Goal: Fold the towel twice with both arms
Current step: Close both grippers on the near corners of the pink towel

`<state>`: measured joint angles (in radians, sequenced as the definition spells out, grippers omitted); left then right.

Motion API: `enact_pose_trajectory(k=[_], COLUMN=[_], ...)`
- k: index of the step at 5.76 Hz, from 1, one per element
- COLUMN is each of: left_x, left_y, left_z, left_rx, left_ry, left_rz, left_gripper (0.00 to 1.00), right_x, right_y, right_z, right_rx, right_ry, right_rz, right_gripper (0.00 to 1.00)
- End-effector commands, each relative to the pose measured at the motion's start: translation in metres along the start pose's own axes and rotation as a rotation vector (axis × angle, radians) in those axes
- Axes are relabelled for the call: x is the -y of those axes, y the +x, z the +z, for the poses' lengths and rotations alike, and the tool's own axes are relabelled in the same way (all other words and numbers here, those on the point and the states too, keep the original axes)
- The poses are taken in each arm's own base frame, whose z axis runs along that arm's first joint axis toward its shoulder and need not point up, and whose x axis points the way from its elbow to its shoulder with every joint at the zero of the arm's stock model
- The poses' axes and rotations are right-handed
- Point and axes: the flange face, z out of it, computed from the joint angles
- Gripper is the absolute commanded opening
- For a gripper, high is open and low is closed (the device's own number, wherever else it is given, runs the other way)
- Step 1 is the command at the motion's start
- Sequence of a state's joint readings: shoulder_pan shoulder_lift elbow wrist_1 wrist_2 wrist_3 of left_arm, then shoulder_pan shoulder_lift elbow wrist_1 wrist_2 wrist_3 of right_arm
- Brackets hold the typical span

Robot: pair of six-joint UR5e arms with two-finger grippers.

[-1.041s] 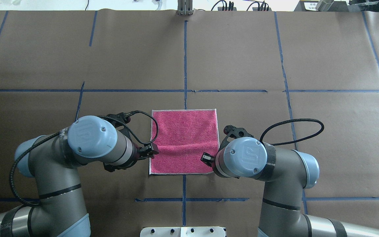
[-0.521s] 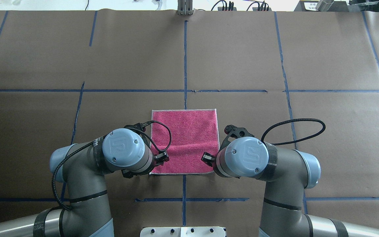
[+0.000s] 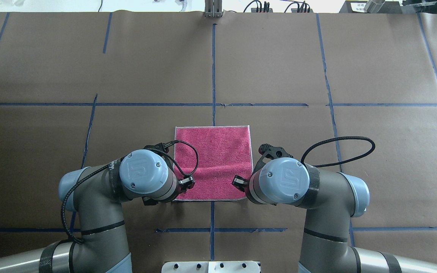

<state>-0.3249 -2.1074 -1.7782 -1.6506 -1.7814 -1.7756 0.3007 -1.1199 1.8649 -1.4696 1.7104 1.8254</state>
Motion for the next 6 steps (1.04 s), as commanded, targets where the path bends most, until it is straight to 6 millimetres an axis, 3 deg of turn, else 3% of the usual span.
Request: enact_pose_trajectory(k=[1, 6], left_x=[-0.0007, -0.0083], left_y=[-0.0022, -0.0055], left_z=[-0.0012, 0.0041], left_rx=[-0.001, 0.009], left_ry=[-0.002, -0.012], left_rz=[0.002, 0.011], left_gripper=[0.50, 0.48], right_x=[-0.0001, 0.0001], right_y=[-0.0001, 0.0001], right_z=[-0.0002, 0.0005], right_rx=[0.001, -0.001], right_ry=[0.000, 0.000], right_rz=[0.000, 0.000], right_gripper=[0.01, 0.01])
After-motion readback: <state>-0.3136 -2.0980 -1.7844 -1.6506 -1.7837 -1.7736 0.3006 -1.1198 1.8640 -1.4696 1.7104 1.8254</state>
